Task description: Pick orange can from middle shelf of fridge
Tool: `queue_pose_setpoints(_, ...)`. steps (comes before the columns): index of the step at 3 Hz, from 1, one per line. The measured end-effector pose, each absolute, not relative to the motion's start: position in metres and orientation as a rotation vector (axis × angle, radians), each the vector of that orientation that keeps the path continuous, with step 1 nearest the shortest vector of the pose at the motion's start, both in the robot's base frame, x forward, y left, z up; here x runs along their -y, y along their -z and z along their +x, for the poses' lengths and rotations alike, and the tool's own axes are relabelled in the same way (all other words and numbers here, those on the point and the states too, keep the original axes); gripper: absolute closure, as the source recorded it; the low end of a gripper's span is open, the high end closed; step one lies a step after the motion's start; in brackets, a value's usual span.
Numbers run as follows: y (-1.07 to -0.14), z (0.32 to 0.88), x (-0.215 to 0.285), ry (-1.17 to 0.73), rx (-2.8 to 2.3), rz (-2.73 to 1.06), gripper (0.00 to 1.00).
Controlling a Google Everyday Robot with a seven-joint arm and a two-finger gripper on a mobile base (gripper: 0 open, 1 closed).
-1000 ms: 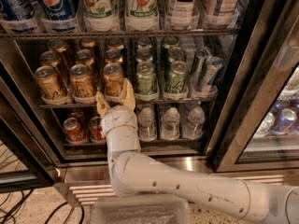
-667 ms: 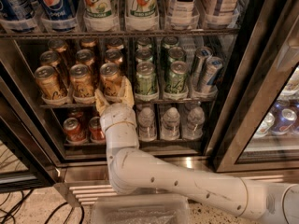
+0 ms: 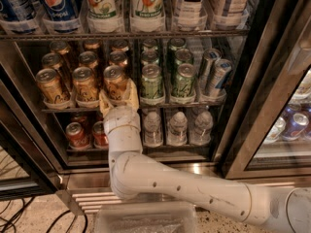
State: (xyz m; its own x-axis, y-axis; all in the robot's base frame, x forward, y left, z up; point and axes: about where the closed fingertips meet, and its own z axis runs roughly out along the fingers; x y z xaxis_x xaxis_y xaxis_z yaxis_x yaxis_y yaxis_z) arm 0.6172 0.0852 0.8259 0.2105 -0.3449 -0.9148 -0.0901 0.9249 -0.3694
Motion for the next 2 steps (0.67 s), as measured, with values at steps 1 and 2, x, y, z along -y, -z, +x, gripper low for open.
queue_pose_setpoints(1, -0.8232, 0.6175, -0.0831, 0.188, -1.366, -0.368, 0.45)
queue_pose_setpoints(2, -0.8217, 0.6182, -0.081, 0.191, -1.376, -0.356, 0.6)
